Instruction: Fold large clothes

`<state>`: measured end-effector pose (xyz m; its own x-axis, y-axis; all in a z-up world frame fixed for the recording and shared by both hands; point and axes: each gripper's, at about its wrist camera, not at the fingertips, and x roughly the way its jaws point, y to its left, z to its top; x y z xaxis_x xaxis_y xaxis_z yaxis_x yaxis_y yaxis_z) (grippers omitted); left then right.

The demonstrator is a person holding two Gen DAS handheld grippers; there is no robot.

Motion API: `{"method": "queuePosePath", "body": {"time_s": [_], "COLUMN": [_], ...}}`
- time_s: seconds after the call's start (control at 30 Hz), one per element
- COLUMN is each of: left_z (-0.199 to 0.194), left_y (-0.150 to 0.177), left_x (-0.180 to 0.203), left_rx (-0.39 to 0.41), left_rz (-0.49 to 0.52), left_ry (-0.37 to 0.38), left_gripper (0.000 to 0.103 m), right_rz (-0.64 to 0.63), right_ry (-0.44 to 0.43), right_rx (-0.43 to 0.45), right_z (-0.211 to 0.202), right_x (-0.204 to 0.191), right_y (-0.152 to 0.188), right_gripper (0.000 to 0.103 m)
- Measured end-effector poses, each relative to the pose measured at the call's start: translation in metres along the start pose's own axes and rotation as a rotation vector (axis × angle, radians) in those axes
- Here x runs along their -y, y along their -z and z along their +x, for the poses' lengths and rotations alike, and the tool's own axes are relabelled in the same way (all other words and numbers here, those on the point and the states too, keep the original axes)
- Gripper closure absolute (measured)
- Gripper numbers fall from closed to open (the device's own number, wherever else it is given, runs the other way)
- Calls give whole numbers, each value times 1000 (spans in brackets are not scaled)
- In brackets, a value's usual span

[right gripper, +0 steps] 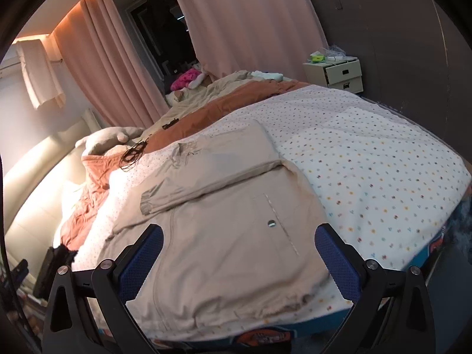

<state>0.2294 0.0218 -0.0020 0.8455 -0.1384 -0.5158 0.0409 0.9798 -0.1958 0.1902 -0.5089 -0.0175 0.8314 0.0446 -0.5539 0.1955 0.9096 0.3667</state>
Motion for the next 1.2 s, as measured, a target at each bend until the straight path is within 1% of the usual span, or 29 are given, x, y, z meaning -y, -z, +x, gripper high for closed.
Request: {"method": "queuePosePath", "body": {"time_s": [0.23, 0.37, 0.53, 0.63, 0.73, 0.8, 0.83, 0.87, 0.9, 1.0, 1.13, 1.2], "left_z": [-21, -20, -9, 5, 24, 40, 48, 56, 64, 82, 107, 120], "left_y": [28, 42, 57, 68, 78, 85, 88, 90, 93, 98, 100, 100], "left_x": [-15, -22, -35, -43, -51, -57, -60, -63, -65, -66, -74, -79], "left_rx": [-23, -41, -67, -102, -135, -170, -187, -205, -218, -235, -265, -286], "left_rz": [-28, -31, -44, -59, -76, -104, -120, -136, -147, -150, -176, -193], "left_ry": [-10, -12, -20, -15, -10, -7, 1, 10, 16, 11, 7, 7], "left_gripper": [0, 0, 2, 6, 15, 24, 26, 30, 34, 35, 36, 45], "right_rz": [-12, -25, -19, -10, 11, 27, 34, 40, 47, 60, 90, 104], "right_ry": [-6, 10, 23, 2, -3, -4, -8, -12, -13, -7, 5, 18], "right_rx": [-19, -42, -74, -102, -121, -127, -132, -142, -157, -181, -192, -190], "right_z": [-22, -24, -18, -10, 0, 8, 13, 18, 24, 39, 55, 63], "right_x": [16, 24, 37, 46, 55, 61, 64, 67, 70, 78, 91, 99], "right_y": [31, 45, 62, 71, 79, 84, 86, 87, 89, 91, 88, 85], "right_gripper": [0, 0, 1, 1, 4, 6, 11, 17, 19, 20, 21, 21]}}
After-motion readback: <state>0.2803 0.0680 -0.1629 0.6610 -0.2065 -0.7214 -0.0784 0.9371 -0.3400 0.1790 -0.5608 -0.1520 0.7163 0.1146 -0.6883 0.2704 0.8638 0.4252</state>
